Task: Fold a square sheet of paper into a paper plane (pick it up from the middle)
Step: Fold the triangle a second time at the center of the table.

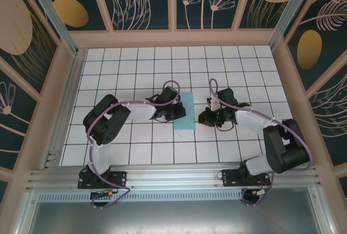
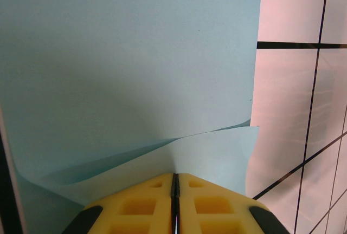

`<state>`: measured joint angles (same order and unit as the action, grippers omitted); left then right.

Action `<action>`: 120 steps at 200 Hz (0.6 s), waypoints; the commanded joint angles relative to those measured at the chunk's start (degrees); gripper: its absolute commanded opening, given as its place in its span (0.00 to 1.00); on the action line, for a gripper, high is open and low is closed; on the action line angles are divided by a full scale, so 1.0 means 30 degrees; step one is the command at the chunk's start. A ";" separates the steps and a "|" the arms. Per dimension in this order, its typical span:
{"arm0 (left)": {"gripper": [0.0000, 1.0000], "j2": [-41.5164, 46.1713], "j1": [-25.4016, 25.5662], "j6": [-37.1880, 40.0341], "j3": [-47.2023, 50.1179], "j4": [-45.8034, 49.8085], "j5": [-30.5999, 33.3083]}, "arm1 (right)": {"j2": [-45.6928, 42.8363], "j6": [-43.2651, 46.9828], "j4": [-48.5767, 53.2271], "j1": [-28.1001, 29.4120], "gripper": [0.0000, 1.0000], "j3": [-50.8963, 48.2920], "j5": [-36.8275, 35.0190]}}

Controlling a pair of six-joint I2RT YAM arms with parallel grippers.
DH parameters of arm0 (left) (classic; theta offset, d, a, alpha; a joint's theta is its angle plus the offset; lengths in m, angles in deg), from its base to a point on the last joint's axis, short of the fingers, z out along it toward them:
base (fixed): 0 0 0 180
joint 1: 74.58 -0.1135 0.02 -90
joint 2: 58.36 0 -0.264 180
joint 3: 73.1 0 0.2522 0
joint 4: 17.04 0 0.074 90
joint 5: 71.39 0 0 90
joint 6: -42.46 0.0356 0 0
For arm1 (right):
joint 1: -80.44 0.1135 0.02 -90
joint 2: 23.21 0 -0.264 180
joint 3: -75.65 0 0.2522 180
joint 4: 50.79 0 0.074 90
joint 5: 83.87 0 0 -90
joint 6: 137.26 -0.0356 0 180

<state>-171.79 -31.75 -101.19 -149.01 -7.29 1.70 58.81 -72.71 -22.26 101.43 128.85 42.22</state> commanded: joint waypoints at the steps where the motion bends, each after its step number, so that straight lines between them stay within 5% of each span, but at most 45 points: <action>1: 0.12 -0.0773 -0.0016 0.0454 0.0181 0.1454 0.0949 | 0.1285 0.0047 -0.0230 0.0323 0.10 0.1313 0.0039; 120: 0.12 0.0021 -0.0009 0.0363 -0.0104 0.1473 0.1007 | 0.5706 0.0949 -0.0395 0.1388 0.08 0.1228 -0.0050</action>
<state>-171.79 -31.75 -101.17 -149.10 -7.18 1.70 74.41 -71.31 -23.77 105.94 134.14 43.03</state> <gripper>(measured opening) 0.119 0.086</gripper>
